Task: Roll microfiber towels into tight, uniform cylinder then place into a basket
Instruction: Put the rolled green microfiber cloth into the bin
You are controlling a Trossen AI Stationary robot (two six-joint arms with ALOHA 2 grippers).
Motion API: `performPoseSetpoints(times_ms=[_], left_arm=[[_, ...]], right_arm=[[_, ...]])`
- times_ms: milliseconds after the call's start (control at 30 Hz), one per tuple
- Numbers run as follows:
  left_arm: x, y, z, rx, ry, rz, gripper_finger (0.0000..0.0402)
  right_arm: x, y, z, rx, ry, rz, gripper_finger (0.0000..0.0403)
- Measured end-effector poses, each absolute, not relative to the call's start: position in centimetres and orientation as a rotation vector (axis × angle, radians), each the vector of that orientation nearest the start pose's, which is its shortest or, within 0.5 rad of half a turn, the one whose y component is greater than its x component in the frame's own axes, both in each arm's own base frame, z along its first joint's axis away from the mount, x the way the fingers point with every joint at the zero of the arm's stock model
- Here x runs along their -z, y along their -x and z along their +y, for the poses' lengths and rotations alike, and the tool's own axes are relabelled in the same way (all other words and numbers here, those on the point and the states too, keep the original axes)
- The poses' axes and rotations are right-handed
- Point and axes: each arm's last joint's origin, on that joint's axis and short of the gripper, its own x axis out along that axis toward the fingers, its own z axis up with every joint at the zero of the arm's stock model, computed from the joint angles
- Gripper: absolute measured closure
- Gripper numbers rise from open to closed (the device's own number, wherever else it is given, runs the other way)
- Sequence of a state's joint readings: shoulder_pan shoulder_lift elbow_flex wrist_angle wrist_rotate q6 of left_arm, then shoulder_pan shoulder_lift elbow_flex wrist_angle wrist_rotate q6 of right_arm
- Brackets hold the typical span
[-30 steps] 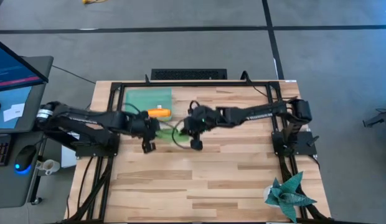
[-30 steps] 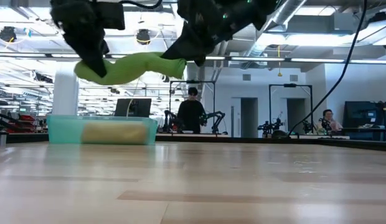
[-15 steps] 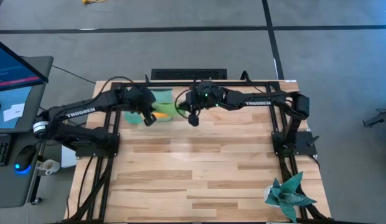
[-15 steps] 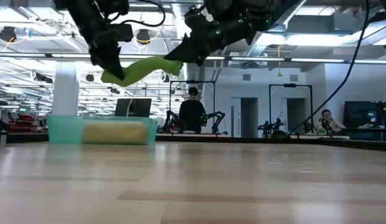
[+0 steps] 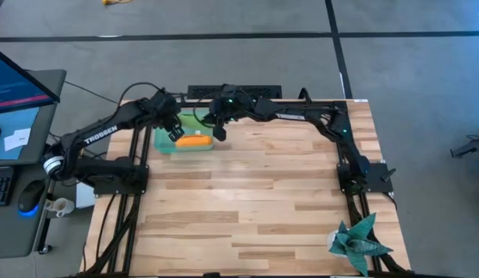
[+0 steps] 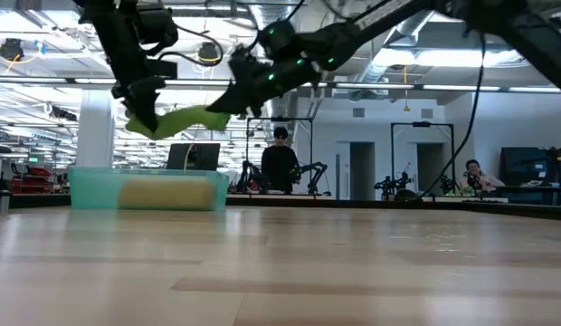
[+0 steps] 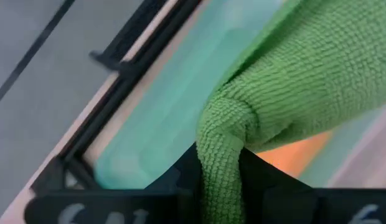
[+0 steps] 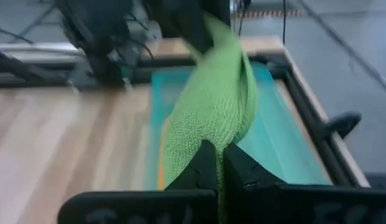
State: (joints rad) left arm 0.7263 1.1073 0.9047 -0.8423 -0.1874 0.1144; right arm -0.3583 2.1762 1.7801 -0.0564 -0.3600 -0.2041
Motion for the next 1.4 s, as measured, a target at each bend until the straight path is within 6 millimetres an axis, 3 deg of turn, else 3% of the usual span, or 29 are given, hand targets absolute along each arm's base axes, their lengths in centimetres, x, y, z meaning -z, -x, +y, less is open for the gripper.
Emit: performPoseSetpoints(times_ms=[200,367,833,1133,1400], left_arm=[[-26.5,-13.2,15.4,-0.867,0.208,1.103,0.0356],[-25.8,-12.8,16.6,-0.921,0.277,1.122,0.0356],[-20.5,-15.1,19.2,-0.814,0.391,1.347,0.0356],[-20.1,-15.1,19.3,-0.804,0.394,1.368,0.0351],[-20.1,-14.9,19.2,-0.853,0.400,1.388,0.0288]], right_arm=[[-21.5,-49.9,-19.5,-0.050,0.002,0.487,0.0389],[-20.0,-51.5,-20.6,-0.063,-0.036,0.539,0.0387],[-19.1,-51.8,-20.6,-0.053,-0.090,0.634,0.0389],[-19.1,-52.1,-20.0,-0.064,-0.077,0.629,0.0390],[-19.1,-52.1,-20.1,-0.053,-0.077,0.630,0.0391]])
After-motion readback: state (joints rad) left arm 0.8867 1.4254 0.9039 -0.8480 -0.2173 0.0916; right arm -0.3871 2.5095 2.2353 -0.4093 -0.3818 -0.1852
